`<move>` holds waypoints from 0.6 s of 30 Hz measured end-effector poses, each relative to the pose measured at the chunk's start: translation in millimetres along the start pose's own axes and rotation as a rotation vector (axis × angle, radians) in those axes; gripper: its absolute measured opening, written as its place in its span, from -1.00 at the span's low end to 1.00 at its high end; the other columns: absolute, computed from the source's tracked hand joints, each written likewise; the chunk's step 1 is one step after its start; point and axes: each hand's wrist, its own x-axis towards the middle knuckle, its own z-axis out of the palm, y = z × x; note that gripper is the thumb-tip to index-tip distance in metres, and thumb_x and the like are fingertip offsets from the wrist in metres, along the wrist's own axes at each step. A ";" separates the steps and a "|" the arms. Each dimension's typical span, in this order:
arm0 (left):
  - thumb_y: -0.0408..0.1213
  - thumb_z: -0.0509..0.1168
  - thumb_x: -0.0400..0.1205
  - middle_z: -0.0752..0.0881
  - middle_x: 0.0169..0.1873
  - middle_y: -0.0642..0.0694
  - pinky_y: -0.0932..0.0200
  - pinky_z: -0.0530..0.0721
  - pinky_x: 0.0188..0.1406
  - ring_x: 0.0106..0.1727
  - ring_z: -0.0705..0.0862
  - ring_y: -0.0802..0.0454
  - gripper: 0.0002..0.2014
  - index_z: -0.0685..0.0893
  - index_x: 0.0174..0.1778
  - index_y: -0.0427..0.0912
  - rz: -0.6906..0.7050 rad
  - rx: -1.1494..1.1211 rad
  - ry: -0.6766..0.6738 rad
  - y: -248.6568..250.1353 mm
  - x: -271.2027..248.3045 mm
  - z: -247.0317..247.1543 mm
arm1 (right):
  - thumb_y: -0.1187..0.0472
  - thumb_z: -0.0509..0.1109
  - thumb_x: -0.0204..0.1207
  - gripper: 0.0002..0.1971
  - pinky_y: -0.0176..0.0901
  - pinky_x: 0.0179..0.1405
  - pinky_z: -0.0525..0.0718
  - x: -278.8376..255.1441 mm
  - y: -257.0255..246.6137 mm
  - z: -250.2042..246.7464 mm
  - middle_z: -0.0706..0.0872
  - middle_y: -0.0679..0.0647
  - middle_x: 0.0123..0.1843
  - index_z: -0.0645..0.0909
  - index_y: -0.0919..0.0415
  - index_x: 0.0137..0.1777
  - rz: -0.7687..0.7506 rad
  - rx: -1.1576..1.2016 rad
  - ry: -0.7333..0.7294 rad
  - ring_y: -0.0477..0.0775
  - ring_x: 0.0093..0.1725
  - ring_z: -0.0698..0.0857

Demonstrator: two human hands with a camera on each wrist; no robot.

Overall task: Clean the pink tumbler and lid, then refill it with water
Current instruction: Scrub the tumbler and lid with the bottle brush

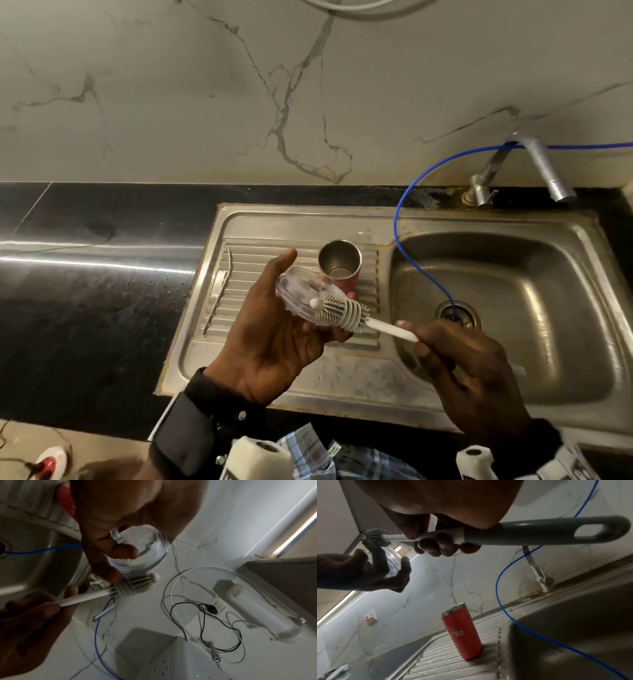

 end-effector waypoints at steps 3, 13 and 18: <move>0.34 0.39 0.62 0.80 0.08 -0.47 0.03 0.88 -0.47 -0.22 0.84 -0.30 -0.27 0.80 0.17 -0.39 0.027 0.018 0.006 -1.7 1.1 4.5 | 0.10 0.27 0.75 -0.70 0.06 -0.30 0.62 4.9 -7.1 2.8 0.75 0.01 -0.15 0.71 -0.09 0.39 0.037 0.059 0.035 0.05 -0.28 0.71; 0.41 0.49 0.38 0.85 0.18 -0.28 0.18 0.82 -0.18 -0.01 0.78 -0.10 -0.16 0.77 0.39 -0.19 0.132 -0.006 0.095 -12.9 10.8 -6.5 | 0.02 0.24 0.76 -0.67 -0.05 -0.18 0.67 0.9 -18.5 0.8 0.79 -0.14 -0.02 0.69 -0.16 0.44 0.181 0.064 0.050 -0.07 -0.12 0.77; 0.14 0.68 0.39 0.83 0.24 -0.29 0.16 0.84 0.01 0.14 0.77 -0.15 -0.48 0.94 0.12 -0.15 0.232 -0.014 0.052 -16.5 14.3 -11.1 | 0.01 0.23 0.77 -0.66 0.01 -0.13 0.70 -1.8 -21.8 7.1 0.79 -0.15 0.05 0.69 -0.07 0.45 0.202 0.036 0.041 -0.10 -0.02 0.79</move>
